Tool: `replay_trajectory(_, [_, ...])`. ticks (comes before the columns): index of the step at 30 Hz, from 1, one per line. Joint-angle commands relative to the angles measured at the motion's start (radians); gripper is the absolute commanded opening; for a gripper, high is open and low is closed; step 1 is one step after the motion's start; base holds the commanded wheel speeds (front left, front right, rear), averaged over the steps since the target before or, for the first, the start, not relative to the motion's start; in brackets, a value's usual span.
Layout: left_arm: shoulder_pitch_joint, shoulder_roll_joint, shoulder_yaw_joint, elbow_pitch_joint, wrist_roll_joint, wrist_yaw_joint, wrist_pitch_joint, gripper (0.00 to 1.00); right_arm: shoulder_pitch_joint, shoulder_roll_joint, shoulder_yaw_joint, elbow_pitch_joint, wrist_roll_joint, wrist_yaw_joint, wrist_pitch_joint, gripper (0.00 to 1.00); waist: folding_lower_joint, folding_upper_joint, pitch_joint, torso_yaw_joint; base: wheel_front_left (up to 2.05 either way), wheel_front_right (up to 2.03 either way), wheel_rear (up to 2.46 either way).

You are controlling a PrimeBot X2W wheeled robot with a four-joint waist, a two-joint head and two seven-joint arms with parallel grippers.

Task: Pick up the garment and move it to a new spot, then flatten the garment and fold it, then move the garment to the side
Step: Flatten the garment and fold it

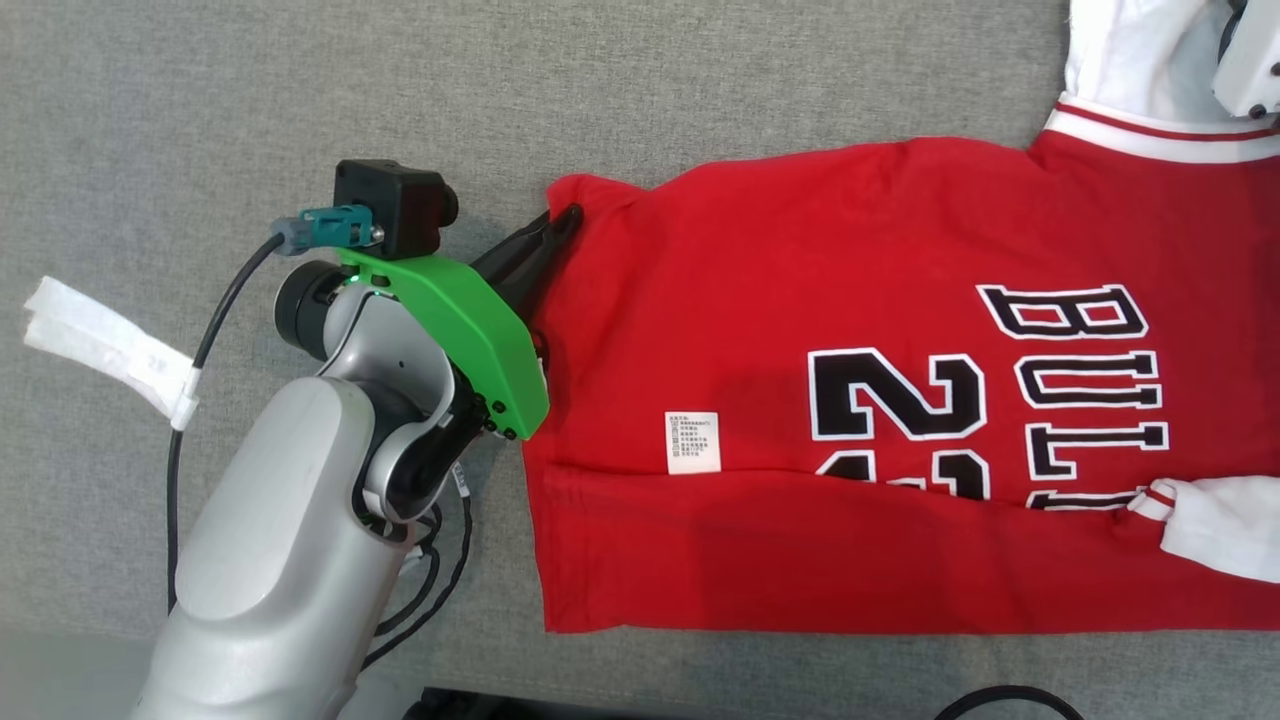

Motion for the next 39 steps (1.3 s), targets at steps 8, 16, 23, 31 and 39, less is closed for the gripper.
replay_trajectory(8, [-0.009,0.001,0.061,0.069,0.031,0.049,-0.124,0.00,-0.011,0.003,-0.023,0.017,-0.019,-0.002,-0.136,0.00,0.0000,0.0000,-0.044,-0.034,0.00,0.00,0.00])
replay_trajectory(16, [-0.019,0.007,0.099,0.118,0.028,0.064,-0.191,0.00,-0.014,-0.002,-0.054,0.065,-0.044,-0.002,-0.233,0.00,0.0000,0.0000,-0.089,-0.046,0.00,0.00,0.00])
replay_trajectory(23, [-0.017,-0.010,0.100,0.149,0.009,0.042,-0.226,0.00,0.007,0.019,-0.054,0.071,-0.012,-0.002,-0.299,0.00,0.0000,0.0000,-0.140,-0.071,0.00,0.00,0.00])
replay_trajectory(31, [0.129,0.018,0.107,0.078,-0.023,0.014,-0.293,0.00,0.241,0.005,-0.020,-0.123,0.147,-0.002,-0.385,0.00,0.0000,0.0000,-0.245,-0.135,0.00,0.00,0.00])
replay_trajectory(39, [0.387,0.043,0.147,-0.111,-0.072,0.058,-0.348,0.00,0.602,0.018,-0.103,-0.376,0.259,-0.001,-0.441,0.00,0.0000,0.0000,-0.311,-0.217,0.00,0.00,0.00])
